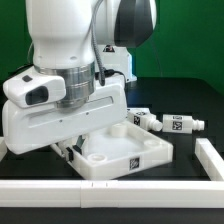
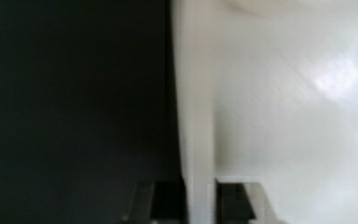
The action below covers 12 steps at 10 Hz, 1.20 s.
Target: Assemble square table
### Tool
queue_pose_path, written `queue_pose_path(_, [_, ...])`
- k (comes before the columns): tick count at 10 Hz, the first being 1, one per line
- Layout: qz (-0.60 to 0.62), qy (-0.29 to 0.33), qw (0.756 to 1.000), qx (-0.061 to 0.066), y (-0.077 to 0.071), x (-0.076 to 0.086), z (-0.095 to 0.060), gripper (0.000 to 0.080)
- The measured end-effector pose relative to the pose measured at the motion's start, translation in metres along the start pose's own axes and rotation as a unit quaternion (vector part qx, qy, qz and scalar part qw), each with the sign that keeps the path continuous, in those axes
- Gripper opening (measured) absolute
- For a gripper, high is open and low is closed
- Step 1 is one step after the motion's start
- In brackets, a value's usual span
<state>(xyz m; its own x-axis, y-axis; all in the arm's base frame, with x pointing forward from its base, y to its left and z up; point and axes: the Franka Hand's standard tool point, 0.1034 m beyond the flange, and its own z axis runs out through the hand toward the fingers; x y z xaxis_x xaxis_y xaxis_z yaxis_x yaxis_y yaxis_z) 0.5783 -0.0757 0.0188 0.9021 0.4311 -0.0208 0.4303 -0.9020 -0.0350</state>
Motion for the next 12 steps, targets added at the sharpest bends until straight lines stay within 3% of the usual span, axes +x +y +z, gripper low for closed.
queue_pose_path(1, [0.074, 0.007, 0.997, 0.004, -0.006, 0.007, -0.001, 0.0052])
queue_pose_path(2, [0.146, 0.012, 0.989, 0.019, -0.012, 0.014, -0.002, 0.0052])
queue_pose_path(4, [0.179, 0.012, 0.983, 0.031, -0.013, 0.021, -0.005, 0.0052])
queue_pose_path(7, [0.196, 0.006, 0.98, 0.033, -0.035, 0.033, 0.0, 0.0052])
queue_pose_path(10, [0.215, 0.003, 0.976, 0.024, -0.04, 0.036, 0.005, 0.0053])
queue_pose_path(12, [0.221, 0.001, 0.975, 0.024, -0.041, 0.035, 0.006, 0.0054])
